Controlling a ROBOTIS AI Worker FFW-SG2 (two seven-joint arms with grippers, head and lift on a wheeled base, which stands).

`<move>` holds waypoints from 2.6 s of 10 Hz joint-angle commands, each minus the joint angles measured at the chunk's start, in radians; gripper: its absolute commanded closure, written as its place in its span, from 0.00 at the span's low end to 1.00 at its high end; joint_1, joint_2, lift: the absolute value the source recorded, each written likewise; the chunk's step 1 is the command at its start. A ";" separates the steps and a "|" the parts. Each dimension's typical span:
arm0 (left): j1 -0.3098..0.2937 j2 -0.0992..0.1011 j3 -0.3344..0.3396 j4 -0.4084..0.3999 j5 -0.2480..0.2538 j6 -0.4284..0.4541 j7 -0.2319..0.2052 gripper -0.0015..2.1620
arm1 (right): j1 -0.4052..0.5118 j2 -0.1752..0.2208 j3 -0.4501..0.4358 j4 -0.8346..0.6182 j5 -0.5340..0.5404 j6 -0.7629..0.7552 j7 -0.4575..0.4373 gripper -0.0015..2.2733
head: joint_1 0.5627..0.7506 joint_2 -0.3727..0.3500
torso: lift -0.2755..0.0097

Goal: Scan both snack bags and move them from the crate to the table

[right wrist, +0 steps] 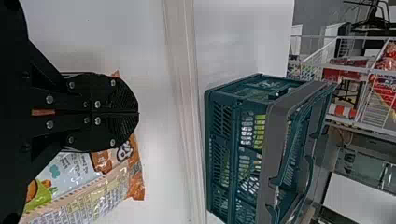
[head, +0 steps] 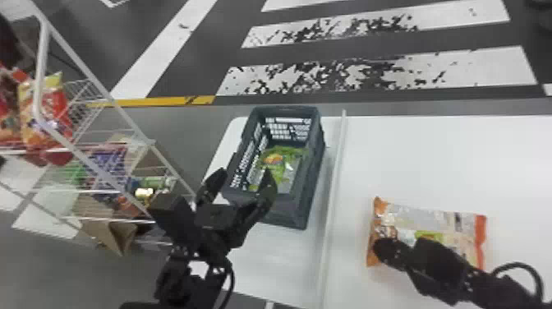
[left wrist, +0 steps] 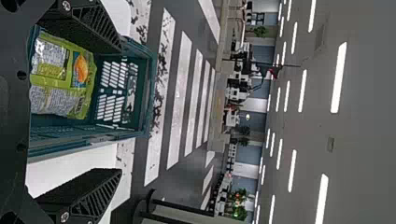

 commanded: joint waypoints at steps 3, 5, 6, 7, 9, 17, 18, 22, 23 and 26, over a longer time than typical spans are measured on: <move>0.013 0.000 0.000 -0.020 -0.006 0.017 0.003 0.04 | -0.051 0.003 -0.007 0.083 -0.005 -0.033 -0.025 0.99 | 0.70 1.00 | 0.84; 0.015 -0.002 -0.002 -0.023 -0.006 0.020 0.004 0.04 | -0.070 0.003 -0.010 0.117 -0.005 -0.042 -0.031 0.99 | 0.70 1.00 | 0.84; 0.015 0.000 -0.002 -0.023 -0.006 0.020 0.004 0.04 | -0.076 0.005 -0.018 0.131 -0.004 -0.045 -0.036 0.99 | 0.70 1.00 | 0.84; 0.017 -0.002 -0.002 -0.024 -0.006 0.020 0.004 0.04 | -0.088 0.005 -0.029 0.148 -0.004 -0.055 -0.041 0.99 | 0.70 1.00 | 0.84; 0.020 -0.002 -0.002 -0.027 -0.006 0.020 0.003 0.04 | -0.111 0.005 -0.047 0.172 -0.004 -0.055 -0.050 0.99 | 0.70 1.00 | 0.84; 0.029 0.000 0.000 -0.038 -0.006 0.020 0.003 0.04 | -0.200 0.009 -0.102 0.298 0.012 -0.061 -0.094 0.99 | 0.70 0.88 | 0.84; 0.029 0.000 0.000 -0.038 -0.006 0.020 0.003 0.04 | -0.205 0.009 -0.116 0.307 0.012 -0.064 -0.096 0.99 | 0.70 0.86 | 0.84; 0.029 0.000 -0.002 -0.040 -0.006 0.020 0.003 0.04 | -0.223 0.008 -0.145 0.327 0.013 -0.061 -0.096 0.99 | 0.70 0.81 | 0.84; 0.029 -0.002 -0.002 -0.040 -0.006 0.020 0.003 0.04 | -0.223 0.006 -0.148 0.330 0.013 -0.061 -0.097 0.99 | 0.70 0.80 | 0.84; 0.029 0.000 -0.002 -0.038 -0.006 0.017 0.001 0.04 | -0.228 0.006 -0.164 0.341 0.019 -0.064 -0.099 0.99 | 0.70 0.78 | 0.84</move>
